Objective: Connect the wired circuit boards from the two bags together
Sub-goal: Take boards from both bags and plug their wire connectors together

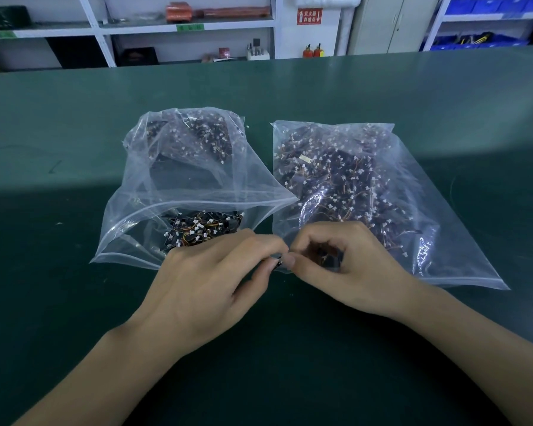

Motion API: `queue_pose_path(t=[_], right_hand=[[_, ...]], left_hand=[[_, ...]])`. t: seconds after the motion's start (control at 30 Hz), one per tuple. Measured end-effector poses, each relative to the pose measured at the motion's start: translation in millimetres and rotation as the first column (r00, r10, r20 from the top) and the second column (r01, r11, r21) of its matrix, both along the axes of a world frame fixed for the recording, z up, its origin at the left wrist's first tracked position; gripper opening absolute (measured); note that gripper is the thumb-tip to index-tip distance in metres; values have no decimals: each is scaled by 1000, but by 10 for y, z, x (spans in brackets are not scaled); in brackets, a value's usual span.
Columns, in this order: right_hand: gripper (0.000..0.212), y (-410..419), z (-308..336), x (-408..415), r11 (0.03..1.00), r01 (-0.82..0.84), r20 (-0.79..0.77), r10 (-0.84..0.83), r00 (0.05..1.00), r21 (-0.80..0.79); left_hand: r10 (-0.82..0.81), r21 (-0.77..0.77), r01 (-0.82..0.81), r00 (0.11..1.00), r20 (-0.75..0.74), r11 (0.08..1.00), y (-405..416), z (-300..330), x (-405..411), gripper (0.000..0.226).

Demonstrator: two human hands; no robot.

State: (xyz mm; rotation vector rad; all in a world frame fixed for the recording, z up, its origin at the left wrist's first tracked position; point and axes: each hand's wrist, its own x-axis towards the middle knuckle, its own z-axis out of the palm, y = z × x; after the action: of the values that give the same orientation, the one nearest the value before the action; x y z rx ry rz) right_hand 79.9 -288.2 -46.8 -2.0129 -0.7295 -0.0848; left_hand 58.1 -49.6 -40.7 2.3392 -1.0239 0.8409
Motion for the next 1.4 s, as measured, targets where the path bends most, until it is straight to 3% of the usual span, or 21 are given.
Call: queue_pose_path(t=[0.2, 0.3, 0.43, 0.53, 0.87, 1.17, 1.4], right_hand=[[10, -6, 17, -7, 999, -23, 3, 23, 1000, -31], [11, -6, 9, -10, 1000, -25, -14, 25, 1000, -14], [11, 15, 32, -10, 987, 29, -103, -13, 995, 156], [17, 21, 79, 0, 968, 48, -139, -14, 990, 248], [16, 9, 22, -11, 992, 24, -48, -18, 999, 123], [8, 34, -38, 20, 999, 33, 85, -35, 996, 36], [11, 27, -39, 24, 999, 16, 69, -19, 997, 45]], left_hand=[[-13, 73, 10, 999, 42, 997, -46, 27, -27, 13], [-9, 35, 10, 1000, -24, 999, -56, 15, -36, 13], [132, -39, -145, 964, -233, 989, -57, 31, -68, 33], [159, -13, -166, 964, -215, 986, -48, 2, -40, 23], [39, -170, -94, 951, -306, 981, -15, -87, 17, 17], [36, -189, -96, 953, -300, 977, -14, -72, 41, 22], [33, -183, -91, 953, -301, 979, -17, -79, 33, 20]])
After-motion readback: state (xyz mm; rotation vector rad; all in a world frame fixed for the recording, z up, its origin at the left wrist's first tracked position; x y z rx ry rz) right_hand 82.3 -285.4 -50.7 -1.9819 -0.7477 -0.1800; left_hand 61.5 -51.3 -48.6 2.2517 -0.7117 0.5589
